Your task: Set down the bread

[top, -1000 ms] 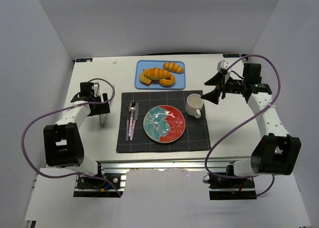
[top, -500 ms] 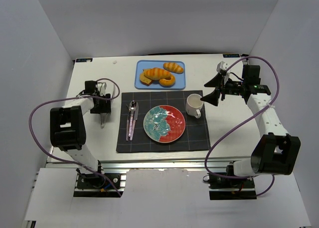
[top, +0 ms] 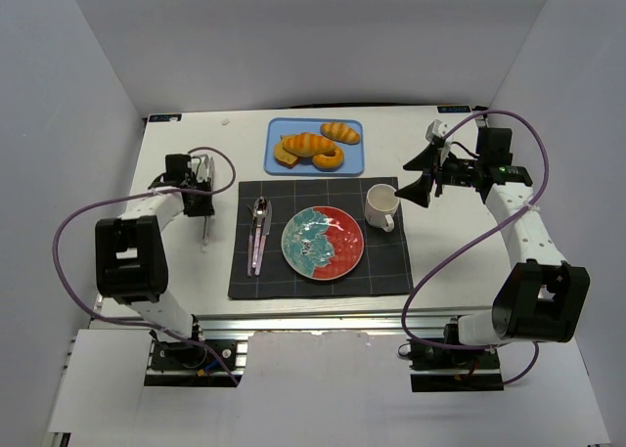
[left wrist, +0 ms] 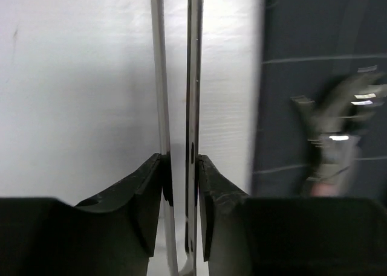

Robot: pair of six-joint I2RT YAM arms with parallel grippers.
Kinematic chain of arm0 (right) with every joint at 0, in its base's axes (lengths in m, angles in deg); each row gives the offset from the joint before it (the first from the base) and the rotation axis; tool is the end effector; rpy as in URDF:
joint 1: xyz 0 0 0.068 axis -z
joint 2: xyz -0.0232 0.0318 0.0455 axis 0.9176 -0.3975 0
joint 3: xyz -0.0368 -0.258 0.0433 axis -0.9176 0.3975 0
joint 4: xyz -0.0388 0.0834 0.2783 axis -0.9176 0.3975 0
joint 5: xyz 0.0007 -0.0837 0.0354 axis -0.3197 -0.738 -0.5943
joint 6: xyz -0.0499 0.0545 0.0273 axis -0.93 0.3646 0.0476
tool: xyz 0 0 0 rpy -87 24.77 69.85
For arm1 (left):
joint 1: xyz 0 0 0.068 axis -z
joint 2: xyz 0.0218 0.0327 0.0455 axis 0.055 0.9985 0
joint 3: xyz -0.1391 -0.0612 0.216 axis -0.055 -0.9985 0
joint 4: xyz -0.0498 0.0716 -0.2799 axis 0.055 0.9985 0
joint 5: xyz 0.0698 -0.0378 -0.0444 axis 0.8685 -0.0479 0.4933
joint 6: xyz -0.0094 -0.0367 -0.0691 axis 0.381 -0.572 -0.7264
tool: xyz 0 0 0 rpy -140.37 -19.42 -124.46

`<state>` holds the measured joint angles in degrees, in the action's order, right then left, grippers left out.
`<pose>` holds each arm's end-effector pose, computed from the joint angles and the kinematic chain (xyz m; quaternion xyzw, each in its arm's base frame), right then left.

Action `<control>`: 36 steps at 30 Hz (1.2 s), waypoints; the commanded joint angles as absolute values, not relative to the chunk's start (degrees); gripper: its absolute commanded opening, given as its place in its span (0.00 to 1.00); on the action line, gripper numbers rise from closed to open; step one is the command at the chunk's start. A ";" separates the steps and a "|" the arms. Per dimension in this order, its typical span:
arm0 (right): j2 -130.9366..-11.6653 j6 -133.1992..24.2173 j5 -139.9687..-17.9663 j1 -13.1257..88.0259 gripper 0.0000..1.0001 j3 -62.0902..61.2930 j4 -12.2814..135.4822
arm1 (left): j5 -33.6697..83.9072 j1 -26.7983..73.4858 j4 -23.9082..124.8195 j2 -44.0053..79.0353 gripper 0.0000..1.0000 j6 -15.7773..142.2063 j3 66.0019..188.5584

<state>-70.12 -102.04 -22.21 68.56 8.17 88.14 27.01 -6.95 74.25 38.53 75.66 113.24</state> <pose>0.3411 0.0491 0.2950 -0.4670 0.6486 0.3194 0.5091 0.3747 0.0173 0.1191 -0.0103 0.9645 -0.0431 0.2605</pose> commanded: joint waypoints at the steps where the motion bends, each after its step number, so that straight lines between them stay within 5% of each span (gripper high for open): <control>1: -69.67 -102.35 -22.01 69.04 0.86 5.71 88.87 | 19.68 -2.90 70.16 29.22 0.40 66.48 117.33; 9: -69.50 -102.09 -21.39 69.39 0.86 6.33 88.16 | 9.48 5.10 58.10 31.40 0.55 43.45 121.11; 26: -68.18 -101.03 -19.81 70.71 0.86 8.70 85.79 | 6.58 7.83 49.31 39.58 0.56 22.07 125.86; 36: -67.83 -100.86 -19.55 71.15 0.86 9.40 85.62 | 6.92 7.83 38.50 31.06 0.52 4.41 113.05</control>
<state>-69.66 -101.34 -21.66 70.70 8.67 87.42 7.23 7.59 43.24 36.89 11.35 115.88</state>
